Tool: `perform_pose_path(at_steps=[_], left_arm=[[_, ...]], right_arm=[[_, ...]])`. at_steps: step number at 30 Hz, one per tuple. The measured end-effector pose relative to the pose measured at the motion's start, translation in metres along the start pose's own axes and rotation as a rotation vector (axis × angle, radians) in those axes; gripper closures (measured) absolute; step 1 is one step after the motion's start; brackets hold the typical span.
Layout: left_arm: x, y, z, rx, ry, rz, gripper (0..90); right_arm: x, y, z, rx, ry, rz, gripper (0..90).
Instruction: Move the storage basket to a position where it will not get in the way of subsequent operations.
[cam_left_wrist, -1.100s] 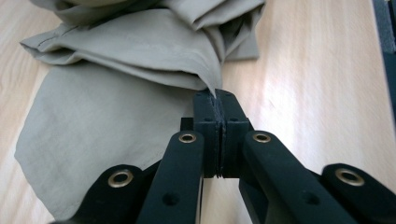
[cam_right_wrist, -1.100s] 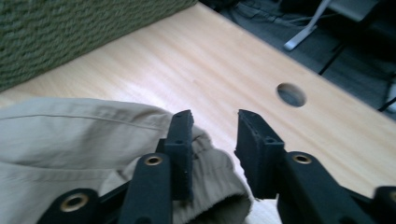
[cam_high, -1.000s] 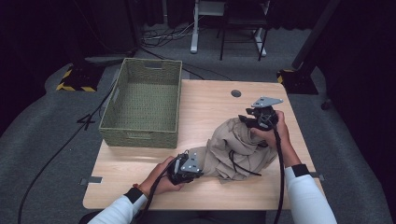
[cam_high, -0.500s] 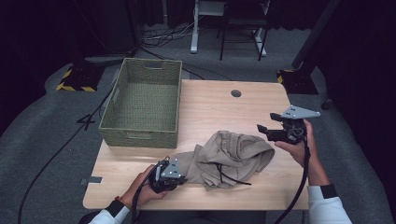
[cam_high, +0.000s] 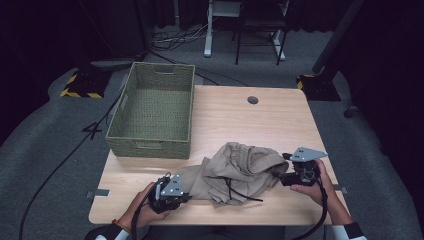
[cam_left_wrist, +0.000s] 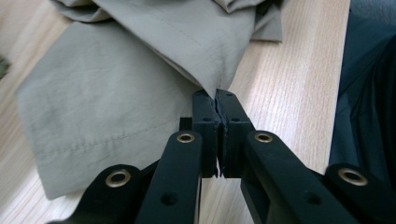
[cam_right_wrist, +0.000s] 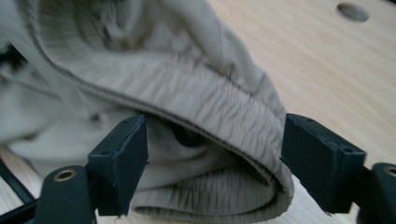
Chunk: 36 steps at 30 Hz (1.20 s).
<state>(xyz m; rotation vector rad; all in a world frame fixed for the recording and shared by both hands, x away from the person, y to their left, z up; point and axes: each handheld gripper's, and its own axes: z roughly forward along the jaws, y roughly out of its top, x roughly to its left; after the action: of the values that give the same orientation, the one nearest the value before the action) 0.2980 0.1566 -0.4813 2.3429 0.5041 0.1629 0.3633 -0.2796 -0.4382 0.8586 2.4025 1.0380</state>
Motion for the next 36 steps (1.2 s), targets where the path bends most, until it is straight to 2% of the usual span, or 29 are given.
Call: perform_pose_path(at_steps=[2,4,5,6,8,11,12,13,16,17,19,22,25,26,28,32,33,36], left_arm=[[0.003,0.0,-0.003,-0.006,0.022,-0.004,86.0],[0.005,0.001,-0.003,-0.001,0.051,0.003,82.7],[0.005,0.002,-0.001,0.005,0.072,0.011,82.1],[0.005,0.003,0.0,0.01,0.091,0.017,79.6],[0.006,0.006,0.002,0.003,0.107,0.011,68.7],[0.006,0.016,0.003,-0.04,0.124,-0.013,48.5],[0.006,0.02,0.004,-0.05,0.118,-0.02,39.3],[0.006,0.023,0.006,-0.051,0.106,-0.02,34.5],[0.003,0.034,0.018,-0.045,0.053,0.013,25.7],[0.001,0.037,0.022,-0.039,0.035,0.025,25.3],[-0.001,0.041,0.031,-0.02,0.023,0.044,21.4],[0.001,0.044,0.043,0.014,0.018,0.043,22.6],[0.005,0.044,0.05,0.047,0.028,0.037,31.7],[0.007,0.044,0.051,0.052,0.031,0.037,37.4],[0.01,0.042,0.051,0.055,0.0,0.046,49.2],[0.012,0.042,0.047,0.072,0.007,0.072,79.1],[0.012,0.041,0.047,0.075,0.008,0.072,83.8],[0.013,0.042,0.045,0.073,-0.003,0.078,87.2]], right_arm=[[-0.001,-0.002,0.007,0.028,-0.009,-0.009,24.2],[-0.004,-0.004,0.014,0.04,-0.028,-0.006,32.5],[-0.005,-0.004,0.016,0.048,-0.046,-0.006,39.9],[-0.006,-0.004,0.017,0.05,-0.061,-0.012,51.1],[-0.009,-0.004,0.017,0.04,-0.07,-0.025,65.3],[-0.008,0.0,0.012,0.034,-0.101,-0.07,77.1],[-0.008,0.002,0.01,0.031,-0.113,-0.077,79.4],[-0.008,0.005,0.009,0.025,-0.121,-0.083,81.3],[-0.01,0.013,0.005,0.015,-0.127,-0.087,83.7],[-0.011,0.016,0.004,0.019,-0.129,-0.083,83.9],[-0.015,0.022,0.004,0.015,-0.121,-0.069,83.9],[-0.024,0.03,0.009,0.036,-0.12,-0.047,83.9],[-0.029,0.038,0.016,0.036,-0.123,-0.019,83.8],[-0.031,0.04,0.018,0.037,-0.124,-0.012,83.7],[-0.033,0.043,0.021,0.045,-0.134,-0.001,83.7],[-0.038,0.05,0.026,0.063,-0.166,0.002,83.5],[-0.041,0.052,0.027,0.065,-0.17,0.013,83.5],[-0.047,0.056,0.028,0.071,-0.205,0.019,83.6]])
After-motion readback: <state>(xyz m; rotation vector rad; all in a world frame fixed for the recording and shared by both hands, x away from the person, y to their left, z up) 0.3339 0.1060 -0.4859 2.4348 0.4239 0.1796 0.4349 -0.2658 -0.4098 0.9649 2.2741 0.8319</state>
